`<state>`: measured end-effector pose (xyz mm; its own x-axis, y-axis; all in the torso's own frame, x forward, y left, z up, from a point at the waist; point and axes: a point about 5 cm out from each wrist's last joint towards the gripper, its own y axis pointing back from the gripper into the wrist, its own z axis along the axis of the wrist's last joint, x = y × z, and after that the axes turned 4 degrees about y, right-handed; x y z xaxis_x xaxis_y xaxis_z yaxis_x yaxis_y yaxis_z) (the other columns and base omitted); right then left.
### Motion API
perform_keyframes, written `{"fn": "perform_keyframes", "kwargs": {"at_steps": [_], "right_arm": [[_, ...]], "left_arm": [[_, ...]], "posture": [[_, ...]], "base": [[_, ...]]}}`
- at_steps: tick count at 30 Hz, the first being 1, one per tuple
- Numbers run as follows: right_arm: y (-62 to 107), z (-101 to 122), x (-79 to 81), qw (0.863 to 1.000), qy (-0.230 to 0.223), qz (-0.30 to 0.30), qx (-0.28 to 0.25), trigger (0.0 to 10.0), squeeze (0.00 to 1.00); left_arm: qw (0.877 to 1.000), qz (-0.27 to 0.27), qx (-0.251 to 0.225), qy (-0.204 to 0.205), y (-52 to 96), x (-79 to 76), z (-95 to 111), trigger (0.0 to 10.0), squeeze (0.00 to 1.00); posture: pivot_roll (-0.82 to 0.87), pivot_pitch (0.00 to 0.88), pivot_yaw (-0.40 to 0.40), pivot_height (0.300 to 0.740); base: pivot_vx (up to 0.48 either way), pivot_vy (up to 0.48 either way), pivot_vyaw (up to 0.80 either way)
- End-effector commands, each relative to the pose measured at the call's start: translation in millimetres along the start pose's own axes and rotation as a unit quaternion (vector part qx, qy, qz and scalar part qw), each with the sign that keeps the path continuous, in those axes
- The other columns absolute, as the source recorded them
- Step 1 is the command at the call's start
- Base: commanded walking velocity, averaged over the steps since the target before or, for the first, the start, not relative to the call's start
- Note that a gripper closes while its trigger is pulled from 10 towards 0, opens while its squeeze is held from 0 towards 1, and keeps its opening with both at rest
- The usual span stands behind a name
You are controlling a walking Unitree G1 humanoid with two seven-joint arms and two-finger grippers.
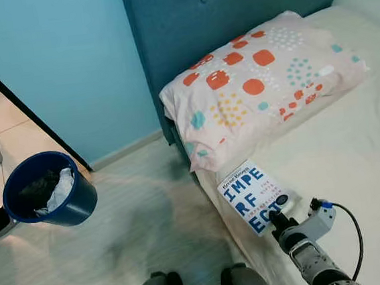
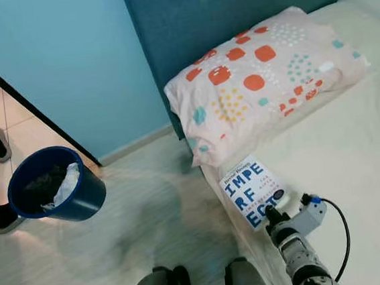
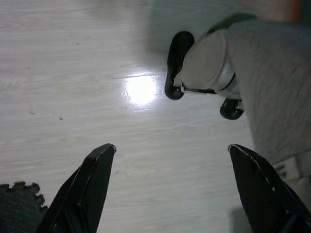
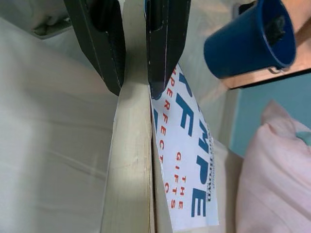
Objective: Clean up the room
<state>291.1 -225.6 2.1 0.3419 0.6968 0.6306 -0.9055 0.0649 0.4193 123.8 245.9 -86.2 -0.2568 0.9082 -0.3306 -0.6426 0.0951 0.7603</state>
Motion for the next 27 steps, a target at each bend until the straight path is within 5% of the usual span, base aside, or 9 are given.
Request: {"fn": "perform_keyframes", "kwargs": {"at_steps": [1, 7, 8, 16, 27], "right_arm": [[1.2, 6.3, -7.2, 1.000, 0.010, -0.023, -0.007, 10.0, 0.00], [-2.9, 28.0, -2.4, 0.999, 0.010, -0.025, -0.045, 10.0, 0.00], [-4.0, 47.8, -1.5, 0.996, -0.005, -0.031, -0.086, 10.0, 0.00], [-2.7, 71.3, -3.8, 0.989, -0.038, -0.041, -0.138, 10.0, 0.00], [-8.2, 47.6, 7.3, 0.995, -0.033, -0.035, -0.087, 10.0, 0.00]], "left_arm": [[1.000, 0.022, 0.019, 0.001, 14.3, 19.3, -12.0, 10.0, 0.00], [1.000, 0.021, 0.018, -0.002, 20.0, 24.5, -15.5, 10.0, 0.00], [1.000, 0.016, 0.020, -0.004, 24.3, 26.2, -20.7, 10.0, 0.00], [1.000, 0.004, 0.021, -0.010, 27.6, 26.7, -22.4, 10.0, 0.00], [1.000, -0.003, 0.010, -0.012, 27.9, 25.0, -18.1, 10.0, 0.00]], "posture": [[0.03, 0.454, 0.084, 0.684], [0.05, 0.455, 0.088, 0.684], [0.06, 0.457, 0.099, 0.684], [0.08, 0.461, 0.107, 0.684], [0.10, 0.459, 0.105, 0.684]], "base": [[0.000, 0.000, 0.00], [0.000, 0.000, 0.00], [0.000, 0.000, 0.00], [0.000, 0.000, 0.00], [0.000, 0.000, 0.00]]}}
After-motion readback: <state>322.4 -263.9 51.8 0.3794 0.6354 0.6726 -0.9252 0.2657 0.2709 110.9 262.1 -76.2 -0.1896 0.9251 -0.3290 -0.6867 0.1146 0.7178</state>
